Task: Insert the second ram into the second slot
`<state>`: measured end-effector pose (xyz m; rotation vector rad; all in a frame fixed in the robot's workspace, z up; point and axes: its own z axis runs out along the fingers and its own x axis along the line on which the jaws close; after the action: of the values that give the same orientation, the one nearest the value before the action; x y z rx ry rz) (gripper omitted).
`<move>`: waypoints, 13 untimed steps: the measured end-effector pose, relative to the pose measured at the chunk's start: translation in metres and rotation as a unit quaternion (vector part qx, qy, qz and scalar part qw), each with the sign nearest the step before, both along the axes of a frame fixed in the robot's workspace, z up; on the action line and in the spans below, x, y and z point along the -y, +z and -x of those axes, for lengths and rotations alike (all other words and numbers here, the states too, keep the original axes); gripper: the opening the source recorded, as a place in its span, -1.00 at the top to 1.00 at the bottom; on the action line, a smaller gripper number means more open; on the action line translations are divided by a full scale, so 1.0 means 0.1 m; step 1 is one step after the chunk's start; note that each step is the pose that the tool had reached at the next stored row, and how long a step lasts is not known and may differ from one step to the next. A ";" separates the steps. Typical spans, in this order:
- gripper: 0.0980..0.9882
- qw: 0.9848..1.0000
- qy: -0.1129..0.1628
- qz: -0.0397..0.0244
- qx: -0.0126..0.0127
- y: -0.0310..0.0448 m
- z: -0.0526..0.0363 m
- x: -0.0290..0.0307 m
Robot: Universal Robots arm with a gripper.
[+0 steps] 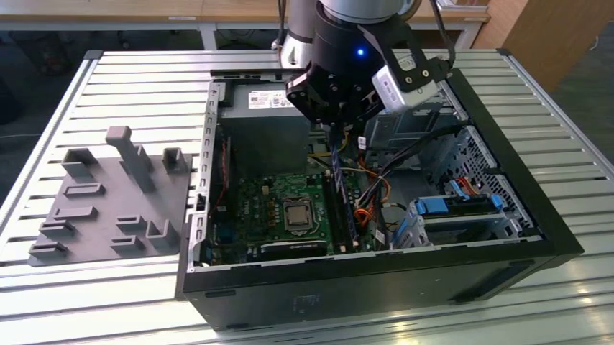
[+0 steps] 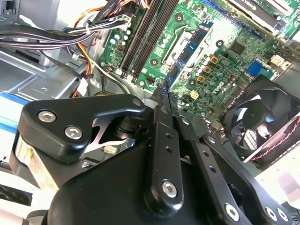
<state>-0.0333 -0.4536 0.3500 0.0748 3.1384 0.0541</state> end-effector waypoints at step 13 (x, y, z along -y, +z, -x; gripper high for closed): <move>0.96 1.000 -0.002 0.001 0.000 -0.152 0.000 0.000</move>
<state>-0.0334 -0.4536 0.3347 0.0804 3.1379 0.0509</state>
